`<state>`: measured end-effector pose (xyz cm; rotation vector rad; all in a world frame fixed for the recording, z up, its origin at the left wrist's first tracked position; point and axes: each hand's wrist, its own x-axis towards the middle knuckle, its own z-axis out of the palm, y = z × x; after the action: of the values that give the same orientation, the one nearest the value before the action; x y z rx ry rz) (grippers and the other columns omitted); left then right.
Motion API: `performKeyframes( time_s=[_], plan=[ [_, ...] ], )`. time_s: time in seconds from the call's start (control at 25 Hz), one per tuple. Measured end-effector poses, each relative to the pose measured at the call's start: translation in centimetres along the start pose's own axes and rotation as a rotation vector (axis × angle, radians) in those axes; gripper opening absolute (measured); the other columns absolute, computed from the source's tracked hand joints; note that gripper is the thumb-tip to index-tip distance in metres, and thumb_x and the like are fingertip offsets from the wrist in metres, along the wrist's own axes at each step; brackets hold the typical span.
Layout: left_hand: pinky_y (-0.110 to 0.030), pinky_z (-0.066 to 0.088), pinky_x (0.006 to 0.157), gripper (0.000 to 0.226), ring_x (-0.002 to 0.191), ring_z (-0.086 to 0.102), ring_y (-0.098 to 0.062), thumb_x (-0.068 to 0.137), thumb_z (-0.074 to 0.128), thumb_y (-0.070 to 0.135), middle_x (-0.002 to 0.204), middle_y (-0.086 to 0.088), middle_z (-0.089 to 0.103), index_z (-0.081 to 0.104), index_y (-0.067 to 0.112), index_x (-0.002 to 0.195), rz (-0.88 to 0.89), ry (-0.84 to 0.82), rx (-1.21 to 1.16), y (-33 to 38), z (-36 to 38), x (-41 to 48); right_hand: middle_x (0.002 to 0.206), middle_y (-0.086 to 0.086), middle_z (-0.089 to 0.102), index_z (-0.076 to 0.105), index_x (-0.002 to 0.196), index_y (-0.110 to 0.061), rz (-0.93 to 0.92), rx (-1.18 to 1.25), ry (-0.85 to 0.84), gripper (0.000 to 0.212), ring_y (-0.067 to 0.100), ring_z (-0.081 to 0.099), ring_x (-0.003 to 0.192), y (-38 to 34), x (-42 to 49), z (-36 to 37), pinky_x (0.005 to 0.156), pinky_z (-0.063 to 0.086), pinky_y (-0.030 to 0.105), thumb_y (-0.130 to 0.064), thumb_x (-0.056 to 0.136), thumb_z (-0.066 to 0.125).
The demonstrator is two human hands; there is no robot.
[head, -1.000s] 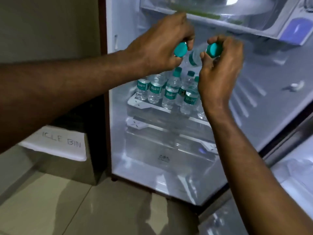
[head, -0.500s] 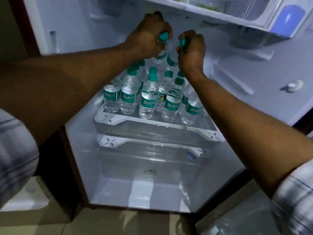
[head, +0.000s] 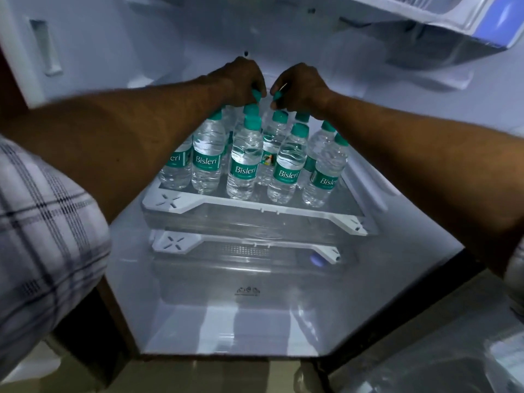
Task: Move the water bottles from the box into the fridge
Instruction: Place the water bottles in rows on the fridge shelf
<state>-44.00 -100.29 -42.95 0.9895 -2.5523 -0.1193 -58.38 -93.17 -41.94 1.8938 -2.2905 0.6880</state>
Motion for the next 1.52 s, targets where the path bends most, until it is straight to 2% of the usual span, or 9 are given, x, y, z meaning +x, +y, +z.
performKeyframes(
  time_s=[0.16,0.32,0.56,0.72,0.84,0.96,1.04,1.24,1.52],
  plan=[
    [-0.038,0.045,0.102,0.039,0.116,0.060,-0.032,0.089,0.070,0.009,0.131,-0.016,0.062,0.065,0.006,0.127,0.011,-0.034,0.066,0.1,-0.2,0.0,0.120,0.003,0.071,0.076,0.113,-0.018,-0.034,-0.117,-0.094,0.035,0.015,0.066,0.101,-0.9,0.0,0.3,0.086,0.050,0.021,-0.026,0.080,0.084],
    [-0.037,0.044,0.102,0.042,0.117,0.060,-0.031,0.088,0.071,0.009,0.133,-0.016,0.061,0.063,0.007,0.130,0.013,-0.034,0.095,0.2,-0.6,-0.3,0.123,0.003,0.070,0.071,0.123,-0.013,-0.024,-0.169,-0.177,0.036,0.014,0.066,0.104,-0.9,0.0,-0.7,0.098,0.052,0.026,-0.025,0.089,0.074],
    [-0.041,0.042,0.106,0.042,0.123,0.054,-0.035,0.095,0.062,0.008,0.140,-0.018,0.054,0.058,0.012,0.137,-0.028,0.005,0.210,1.3,-0.3,-1.7,0.134,0.007,0.063,0.068,0.127,-0.017,-0.109,-0.212,-0.049,0.034,0.023,0.062,0.118,-0.7,0.0,0.1,0.100,0.048,0.030,-0.018,0.093,0.068],
    [-0.045,0.040,0.108,0.041,0.125,0.049,-0.041,0.099,0.054,0.012,0.139,-0.023,0.052,0.052,0.003,0.139,-0.013,0.012,0.261,1.3,0.0,-3.9,0.128,0.013,0.063,0.066,0.121,-0.008,-0.117,-0.167,0.019,0.030,0.026,0.060,0.110,-0.6,-1.3,0.1,0.091,0.046,0.032,-0.026,0.102,0.051],
    [-0.047,0.041,0.103,0.040,0.119,0.050,-0.044,0.101,0.046,0.018,0.131,-0.030,0.054,0.049,-0.004,0.135,-0.006,0.062,0.279,1.2,-0.5,-6.2,0.126,0.019,0.062,0.063,0.120,-0.004,-0.187,-0.129,0.046,0.037,0.034,0.057,0.115,-0.9,-3.3,0.1,0.092,0.043,0.033,-0.029,0.106,0.039],
    [-0.048,0.038,0.104,0.040,0.123,0.047,-0.044,0.104,0.038,0.015,0.132,-0.032,0.051,0.046,-0.007,0.136,-0.057,0.105,0.294,2.3,-2.3,-9.0,0.120,0.020,0.065,0.061,0.114,-0.006,-0.200,-0.036,0.061,0.041,0.033,0.059,0.104,-2.3,-5.5,-0.2,0.081,0.038,0.030,-0.033,0.108,0.032],
    [-0.047,0.038,0.100,0.039,0.120,0.048,-0.045,0.105,0.036,0.014,0.128,-0.033,0.052,0.047,-0.009,0.134,-0.079,0.123,0.294,2.9,-3.6,-10.8,0.117,0.020,0.066,0.060,0.109,-0.009,-0.217,0.028,0.080,0.041,0.032,0.060,0.102,-3.2,-7.0,-0.2,0.080,0.038,0.031,-0.035,0.109,0.028],
    [-0.048,0.039,0.095,0.038,0.115,0.048,-0.044,0.105,0.034,0.022,0.122,-0.031,0.053,0.050,-0.008,0.123,-0.124,0.129,0.279,3.9,-4.5,-15.4,0.125,0.019,0.062,0.057,0.124,-0.005,-0.310,-0.011,0.141,0.047,0.035,0.056,0.116,-4.3,-11.9,0.5,0.098,0.044,0.044,-0.035,0.109,0.025],
    [-0.051,0.030,0.114,0.069,0.137,0.037,-0.042,0.096,0.018,0.043,0.148,-0.025,0.041,0.037,0.000,0.146,-0.147,0.052,0.372,5.6,-2.7,-23.4,0.144,0.018,0.051,0.044,0.144,-0.005,-0.360,-0.009,0.157,0.050,0.035,0.048,0.132,-5.3,-17.4,2.2,0.111,0.039,0.048,-0.035,0.108,0.027]
  ],
)
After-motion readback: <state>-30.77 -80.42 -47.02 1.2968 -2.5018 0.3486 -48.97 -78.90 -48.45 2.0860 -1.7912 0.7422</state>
